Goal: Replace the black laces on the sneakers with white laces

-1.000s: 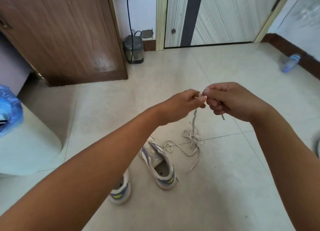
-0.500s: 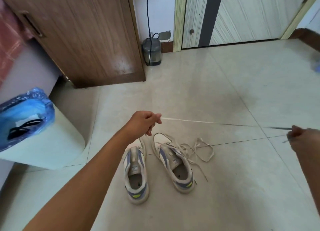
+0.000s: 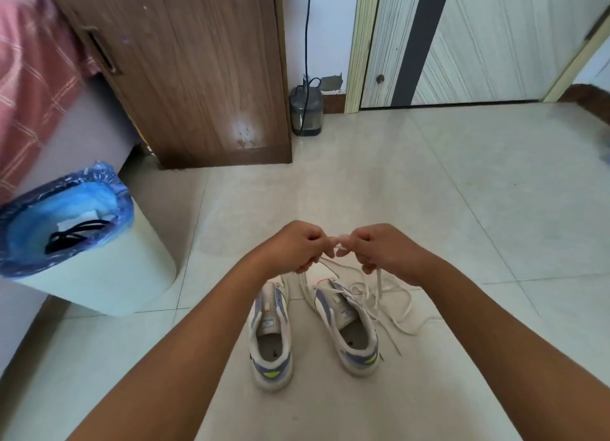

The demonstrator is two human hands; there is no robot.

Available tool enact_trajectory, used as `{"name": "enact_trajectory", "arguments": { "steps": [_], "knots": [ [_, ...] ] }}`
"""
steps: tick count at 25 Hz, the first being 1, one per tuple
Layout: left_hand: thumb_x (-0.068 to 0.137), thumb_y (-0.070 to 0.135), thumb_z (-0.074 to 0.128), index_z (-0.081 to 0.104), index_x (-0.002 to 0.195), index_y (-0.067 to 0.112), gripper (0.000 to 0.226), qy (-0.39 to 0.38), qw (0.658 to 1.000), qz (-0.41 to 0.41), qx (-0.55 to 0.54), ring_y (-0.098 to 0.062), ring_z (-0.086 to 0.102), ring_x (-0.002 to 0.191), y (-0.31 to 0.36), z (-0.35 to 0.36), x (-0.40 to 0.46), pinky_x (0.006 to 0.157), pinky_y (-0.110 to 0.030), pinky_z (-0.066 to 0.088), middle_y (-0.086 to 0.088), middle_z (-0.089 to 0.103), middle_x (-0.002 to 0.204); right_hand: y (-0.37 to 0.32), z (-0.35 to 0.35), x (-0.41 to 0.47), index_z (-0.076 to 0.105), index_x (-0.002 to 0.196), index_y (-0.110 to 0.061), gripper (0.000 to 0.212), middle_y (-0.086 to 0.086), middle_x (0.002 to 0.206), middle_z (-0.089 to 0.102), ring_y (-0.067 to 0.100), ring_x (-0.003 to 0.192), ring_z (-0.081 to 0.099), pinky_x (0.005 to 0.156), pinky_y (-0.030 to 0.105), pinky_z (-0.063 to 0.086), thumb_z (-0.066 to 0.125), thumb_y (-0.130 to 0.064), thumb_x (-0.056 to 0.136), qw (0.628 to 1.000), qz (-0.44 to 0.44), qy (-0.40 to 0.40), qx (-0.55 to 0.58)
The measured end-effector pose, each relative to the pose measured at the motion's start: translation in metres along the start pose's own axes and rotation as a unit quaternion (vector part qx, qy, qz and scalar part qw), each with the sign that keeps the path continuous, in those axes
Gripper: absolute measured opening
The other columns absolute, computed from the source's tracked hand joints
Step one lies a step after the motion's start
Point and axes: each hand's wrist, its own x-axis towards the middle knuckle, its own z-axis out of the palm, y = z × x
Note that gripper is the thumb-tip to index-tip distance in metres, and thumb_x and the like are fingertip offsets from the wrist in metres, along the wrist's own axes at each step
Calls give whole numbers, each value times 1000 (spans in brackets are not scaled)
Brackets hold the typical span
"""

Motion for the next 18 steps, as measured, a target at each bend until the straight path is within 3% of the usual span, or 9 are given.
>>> {"name": "enact_trajectory", "arguments": {
  "steps": [3,5,8,10,12,13,15,18],
  "knots": [
    [92,30,58,70,79,14,24,4,999,8,50,-11,44,51,-15,-16,-8,50,-21,40,0,52,62,7,-20,0,59,69,-7,31,-12,41,43,7,48,40,51,24,37,54,-23,95,998,-1,55,22],
    [93,32,57,70,79,16,25,30,997,3,72,-10,45,53,-26,-24,-11,51,-21,40,1,55,64,14,-42,2,55,71,-10,24,-10,41,34,5,38,31,46,21,34,54,-20,93,977,-21,105,182],
    [95,31,53,66,78,18,25,95,992,-9,87,-10,45,54,-39,-45,-17,51,-21,40,2,55,65,33,-94,0,50,61,-20,20,-11,40,30,3,35,26,41,14,34,63,-23,77,848,-80,125,509],
    [96,29,51,66,81,17,25,134,987,-15,89,-11,45,54,-49,-64,-23,49,-19,39,0,55,66,46,-126,-12,51,61,-17,27,-9,43,33,4,37,28,41,15,36,78,-13,65,755,-127,114,633],
    [96,27,50,67,82,15,25,160,984,-26,80,-13,45,56,-62,-79,-29,50,-22,39,-2,55,67,61,-149,-25,52,65,-14,37,-7,47,36,5,39,30,40,15,35,85,0,55,701,-168,105,685],
    [96,27,50,67,82,15,25,168,983,-33,72,-15,45,56,-69,-84,-31,50,-23,40,-3,55,67,65,-155,-28,54,67,-13,34,-7,49,38,5,40,31,40,14,34,84,0,59,697,-175,108,687],
    [96,27,50,67,82,12,26,179,980,-52,70,-16,46,55,-83,-87,-32,50,-25,40,-5,55,66,73,-155,-24,60,72,-12,14,-7,53,43,1,44,29,39,13,33,68,-8,83,726,-126,121,665],
    [97,30,48,66,81,11,30,208,970,-90,85,-17,46,55,-96,-83,-29,50,-26,38,-6,57,68,56,-130,-19,65,94,-3,25,4,69,53,6,56,34,37,14,41,45,-17,99,766,-34,-54,639]
  ]
}}
